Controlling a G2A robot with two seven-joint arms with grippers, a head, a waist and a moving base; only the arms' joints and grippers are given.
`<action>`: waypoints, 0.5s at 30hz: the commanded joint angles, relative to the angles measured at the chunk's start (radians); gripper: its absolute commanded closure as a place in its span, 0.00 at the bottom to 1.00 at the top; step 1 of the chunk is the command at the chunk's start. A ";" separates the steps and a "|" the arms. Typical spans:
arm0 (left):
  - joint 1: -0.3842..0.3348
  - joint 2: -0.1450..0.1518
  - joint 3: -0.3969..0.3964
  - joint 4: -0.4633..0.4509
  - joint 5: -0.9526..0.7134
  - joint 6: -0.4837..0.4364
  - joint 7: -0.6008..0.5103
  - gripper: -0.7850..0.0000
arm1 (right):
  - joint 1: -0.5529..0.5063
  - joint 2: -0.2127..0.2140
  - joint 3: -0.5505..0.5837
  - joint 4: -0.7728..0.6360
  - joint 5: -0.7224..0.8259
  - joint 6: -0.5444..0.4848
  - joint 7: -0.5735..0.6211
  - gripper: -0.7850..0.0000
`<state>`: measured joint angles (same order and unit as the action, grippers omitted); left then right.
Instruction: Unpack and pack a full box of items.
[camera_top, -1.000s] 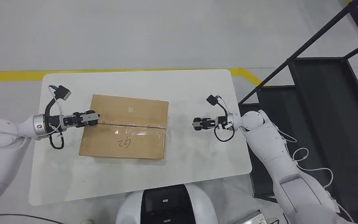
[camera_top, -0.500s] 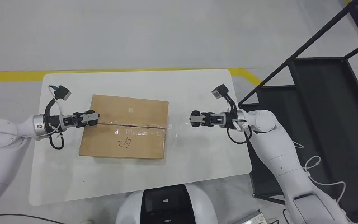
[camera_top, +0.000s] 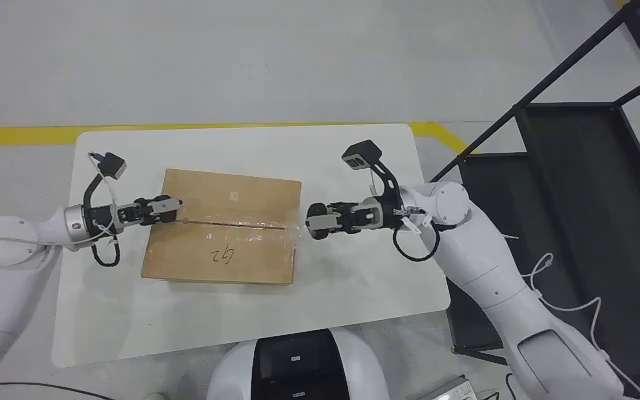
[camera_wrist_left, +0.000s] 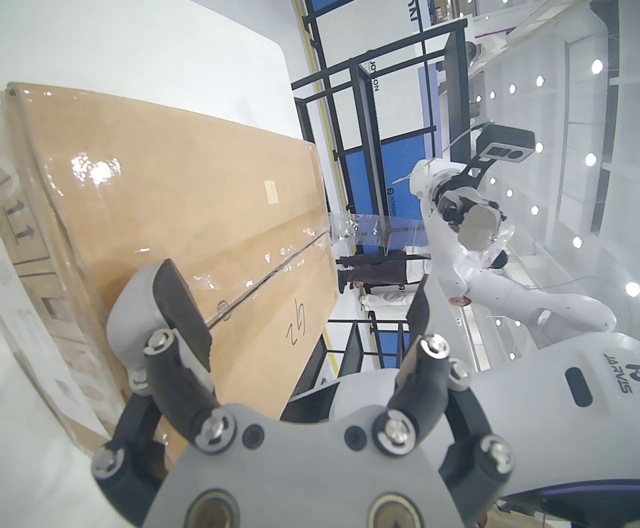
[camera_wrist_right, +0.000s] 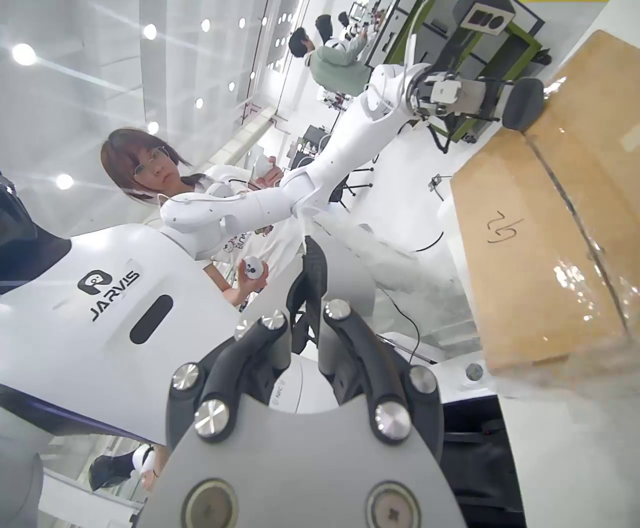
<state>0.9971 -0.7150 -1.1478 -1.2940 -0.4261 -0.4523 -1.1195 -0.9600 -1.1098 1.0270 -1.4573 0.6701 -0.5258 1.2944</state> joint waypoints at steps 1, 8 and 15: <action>0.003 -0.001 -0.004 -0.002 0.005 0.002 0.003 0.00 | 0.050 -0.017 -0.055 0.041 0.012 -0.016 -0.016 1.00; 0.027 0.004 -0.042 -0.005 0.009 0.007 0.015 0.00 | 0.175 -0.079 -0.190 0.207 0.053 -0.051 -0.052 1.00; 0.050 0.006 -0.069 -0.023 0.009 0.018 0.016 0.00 | 0.251 -0.142 -0.289 0.318 0.095 -0.055 -0.088 1.00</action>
<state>1.0457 -0.7090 -1.2147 -1.3136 -0.4180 -0.4371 -1.1027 -0.7203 -1.2415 0.7541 -1.1589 0.7633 -0.5863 1.2128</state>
